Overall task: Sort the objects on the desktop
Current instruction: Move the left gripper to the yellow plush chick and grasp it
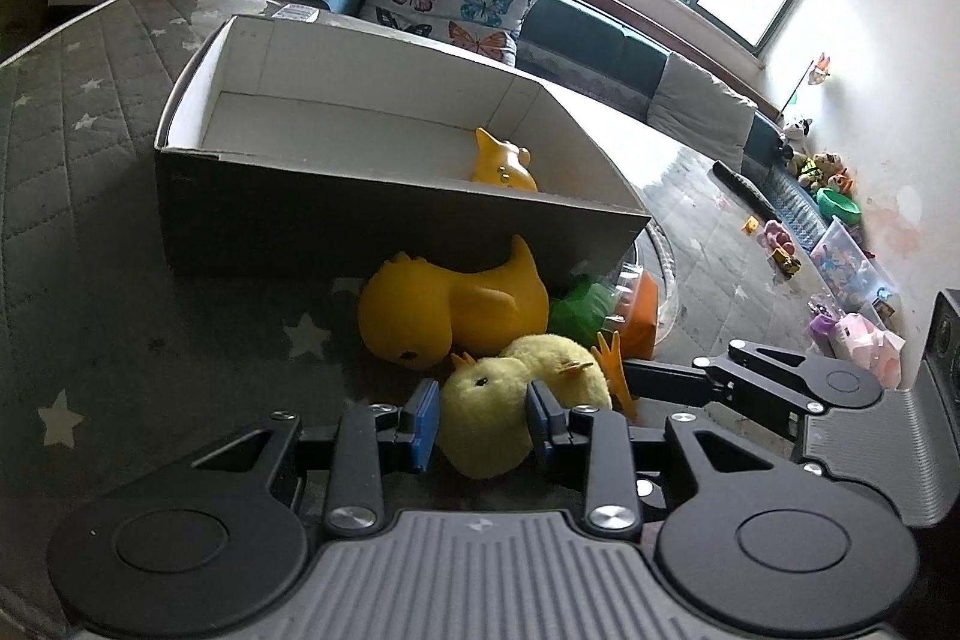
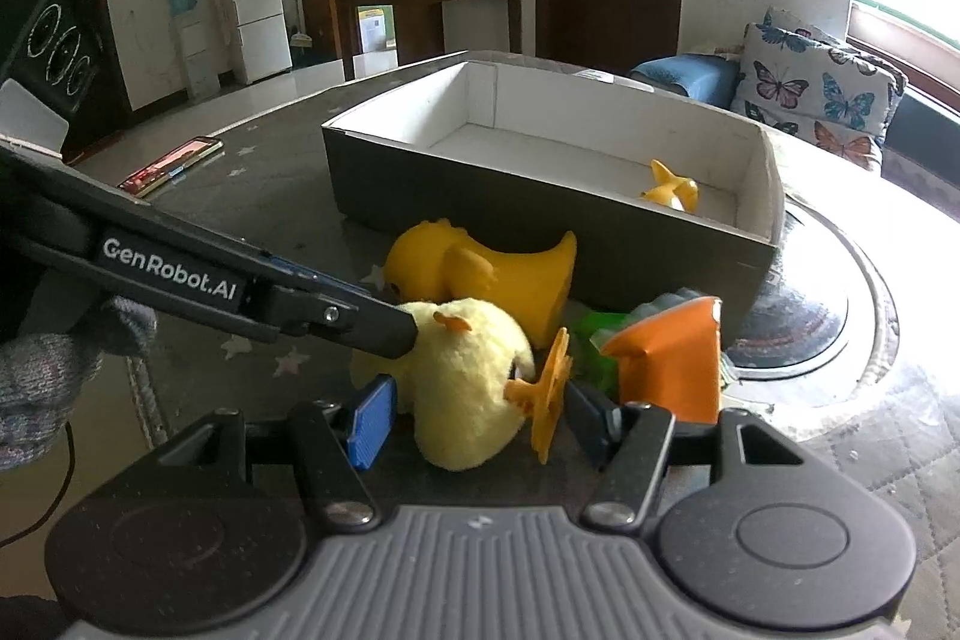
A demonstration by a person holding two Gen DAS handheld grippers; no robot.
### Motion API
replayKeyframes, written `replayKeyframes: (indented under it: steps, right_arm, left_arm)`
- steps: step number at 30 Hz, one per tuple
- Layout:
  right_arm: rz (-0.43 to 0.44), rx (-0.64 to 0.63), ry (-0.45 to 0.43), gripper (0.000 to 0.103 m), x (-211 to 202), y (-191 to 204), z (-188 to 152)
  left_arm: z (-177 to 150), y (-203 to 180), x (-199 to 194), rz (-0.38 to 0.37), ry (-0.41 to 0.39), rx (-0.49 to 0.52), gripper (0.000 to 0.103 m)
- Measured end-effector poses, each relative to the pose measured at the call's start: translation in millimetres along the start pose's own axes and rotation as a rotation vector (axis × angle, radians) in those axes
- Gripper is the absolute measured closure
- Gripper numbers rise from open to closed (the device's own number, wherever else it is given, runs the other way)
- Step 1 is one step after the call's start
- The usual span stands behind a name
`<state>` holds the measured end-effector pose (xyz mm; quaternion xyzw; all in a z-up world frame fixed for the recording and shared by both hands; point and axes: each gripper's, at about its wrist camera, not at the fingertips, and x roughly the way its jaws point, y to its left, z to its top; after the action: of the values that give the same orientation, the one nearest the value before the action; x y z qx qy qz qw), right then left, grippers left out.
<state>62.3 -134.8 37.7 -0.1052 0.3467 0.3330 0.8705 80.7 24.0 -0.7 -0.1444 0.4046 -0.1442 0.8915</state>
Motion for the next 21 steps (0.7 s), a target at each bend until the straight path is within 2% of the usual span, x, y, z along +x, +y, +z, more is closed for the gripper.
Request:
replayKeyframes:
  steps: [15, 21]
  right_arm:
    - [-0.014, -0.007, 0.019, 0.041, 9.5, 0.0, 1.1]
    - [-0.022, -0.012, 0.021, 0.045, 10.7, 0.8, 0.3]
  left_arm:
    - [-0.3, 11.1, 3.6, -0.049, 0.031, -0.03, 0.065]
    - [-2.5, 11.0, 7.9, -0.064, 0.046, -0.033, 0.065]
